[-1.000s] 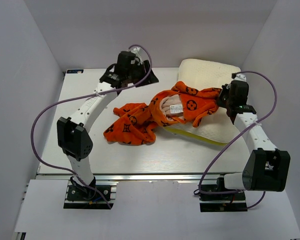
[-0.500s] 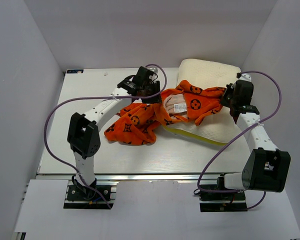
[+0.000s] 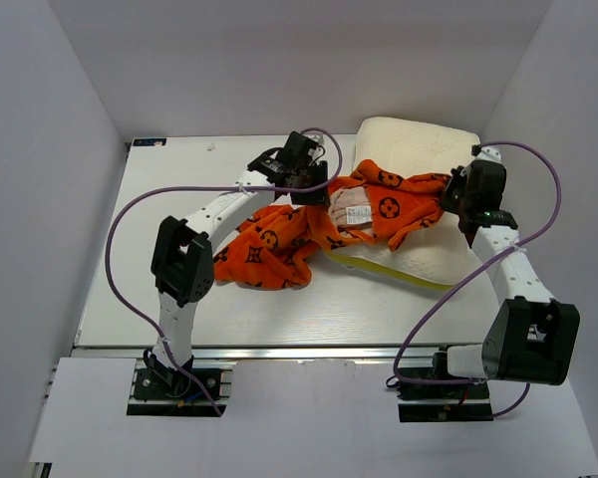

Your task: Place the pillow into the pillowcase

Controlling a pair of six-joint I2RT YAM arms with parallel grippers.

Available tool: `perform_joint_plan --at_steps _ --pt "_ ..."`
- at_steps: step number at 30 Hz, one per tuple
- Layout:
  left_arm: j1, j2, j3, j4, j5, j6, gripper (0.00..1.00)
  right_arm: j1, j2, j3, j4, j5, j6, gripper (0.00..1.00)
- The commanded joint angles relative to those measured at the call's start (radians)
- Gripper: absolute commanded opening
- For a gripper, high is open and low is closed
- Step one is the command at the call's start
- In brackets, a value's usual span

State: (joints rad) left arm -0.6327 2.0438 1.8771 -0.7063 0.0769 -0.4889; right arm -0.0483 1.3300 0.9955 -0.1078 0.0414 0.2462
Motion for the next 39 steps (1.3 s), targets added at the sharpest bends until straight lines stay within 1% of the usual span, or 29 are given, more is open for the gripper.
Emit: perform_joint_plan --at_steps 1,5,9,17,20,23,24,26,27,29,30,32,33,35,36,37,39 --pt "-0.004 -0.043 0.037 0.013 0.015 0.009 0.54 -0.012 -0.038 -0.015 0.048 0.009 -0.022 0.0" --pt "-0.004 -0.039 0.043 0.015 0.029 0.003 0.55 -0.013 -0.035 -0.014 0.048 0.002 -0.022 0.0" --pt "-0.01 -0.001 0.068 -0.031 0.027 0.006 0.55 -0.013 -0.037 -0.009 0.046 0.002 -0.025 0.0" --pt "-0.015 0.05 0.053 -0.081 -0.031 0.035 0.55 -0.013 -0.045 -0.009 0.048 -0.002 -0.028 0.0" --pt "-0.015 0.049 0.036 -0.078 -0.043 0.038 0.54 -0.013 -0.048 -0.011 0.049 -0.005 -0.028 0.0" --pt "-0.015 0.044 0.024 -0.071 -0.054 0.039 0.39 -0.012 -0.048 -0.014 0.051 -0.008 -0.03 0.0" --pt "-0.015 0.042 0.027 -0.073 -0.054 0.039 0.31 -0.013 -0.051 -0.014 0.051 -0.008 -0.028 0.0" --pt "-0.015 0.038 0.025 -0.076 -0.054 0.041 0.23 -0.013 -0.051 -0.014 0.051 -0.008 -0.03 0.0" --pt "-0.015 0.032 0.024 -0.082 -0.058 0.041 0.14 -0.012 -0.052 -0.014 0.053 -0.008 -0.03 0.0" --pt "-0.015 0.016 0.033 -0.1 -0.063 0.041 0.04 -0.013 -0.055 -0.014 0.056 -0.014 -0.039 0.0" --pt "-0.015 -0.011 0.042 -0.114 -0.104 0.042 0.0 -0.013 -0.057 -0.012 0.057 -0.024 -0.047 0.0" --pt "-0.012 -0.052 0.071 -0.124 -0.126 0.039 0.0 -0.013 -0.061 -0.014 0.074 -0.043 -0.074 0.0" --pt "-0.012 -0.077 0.08 -0.128 -0.132 0.035 0.0 -0.013 -0.058 -0.012 0.079 -0.096 -0.087 0.0" --pt "0.002 -0.155 0.096 -0.137 -0.155 0.003 0.0 -0.013 -0.042 0.006 0.08 -0.142 -0.094 0.0" --pt "0.008 -0.184 0.096 -0.139 -0.16 -0.011 0.0 -0.012 -0.031 0.017 0.079 -0.193 -0.1 0.0" --pt "0.014 -0.244 0.074 -0.131 -0.163 -0.034 0.0 -0.007 -0.02 0.031 0.073 -0.213 -0.099 0.0" --pt "0.028 -0.304 0.041 -0.108 -0.167 -0.054 0.0 0.004 0.02 0.071 0.057 -0.248 -0.093 0.0"
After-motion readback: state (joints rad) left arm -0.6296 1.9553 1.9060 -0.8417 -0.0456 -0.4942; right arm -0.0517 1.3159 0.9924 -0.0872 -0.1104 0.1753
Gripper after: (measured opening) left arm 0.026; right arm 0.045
